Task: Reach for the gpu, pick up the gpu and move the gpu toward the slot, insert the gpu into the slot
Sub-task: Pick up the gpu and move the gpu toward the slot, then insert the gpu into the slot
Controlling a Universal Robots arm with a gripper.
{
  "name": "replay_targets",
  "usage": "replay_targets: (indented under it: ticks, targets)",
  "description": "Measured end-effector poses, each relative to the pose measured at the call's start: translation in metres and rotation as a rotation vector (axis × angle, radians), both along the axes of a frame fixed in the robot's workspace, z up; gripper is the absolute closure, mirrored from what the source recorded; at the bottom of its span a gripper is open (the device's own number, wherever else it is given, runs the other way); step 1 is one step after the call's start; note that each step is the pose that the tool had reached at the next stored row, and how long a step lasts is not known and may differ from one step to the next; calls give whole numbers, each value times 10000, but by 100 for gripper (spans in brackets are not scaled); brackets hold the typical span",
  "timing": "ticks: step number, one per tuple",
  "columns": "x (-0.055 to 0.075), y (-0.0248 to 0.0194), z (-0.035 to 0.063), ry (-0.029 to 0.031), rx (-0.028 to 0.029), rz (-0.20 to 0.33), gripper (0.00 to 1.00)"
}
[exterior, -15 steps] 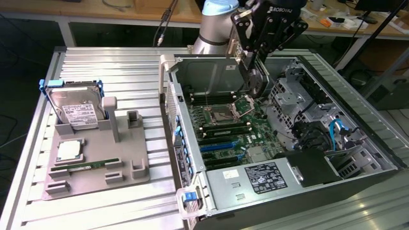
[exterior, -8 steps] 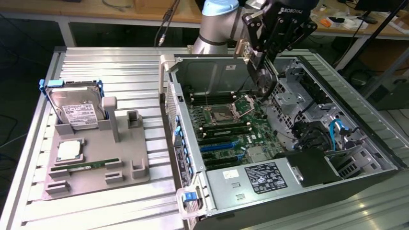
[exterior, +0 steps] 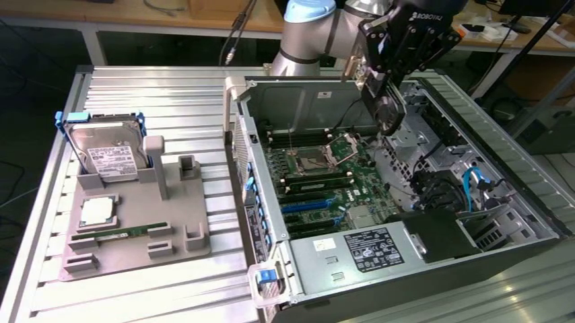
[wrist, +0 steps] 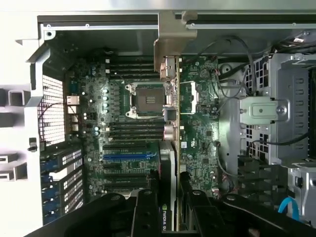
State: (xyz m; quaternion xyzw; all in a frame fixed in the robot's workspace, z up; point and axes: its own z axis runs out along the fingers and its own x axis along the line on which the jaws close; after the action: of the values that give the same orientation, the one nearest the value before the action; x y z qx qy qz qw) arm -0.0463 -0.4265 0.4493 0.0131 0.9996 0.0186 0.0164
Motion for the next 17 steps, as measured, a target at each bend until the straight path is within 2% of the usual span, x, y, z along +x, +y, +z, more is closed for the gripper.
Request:
replay_targets:
  ticks: [3, 17]
  targets:
    - [64, 0, 0, 0, 2, -29, 73]
    - [68, 0, 0, 0, 1, -33, 73]
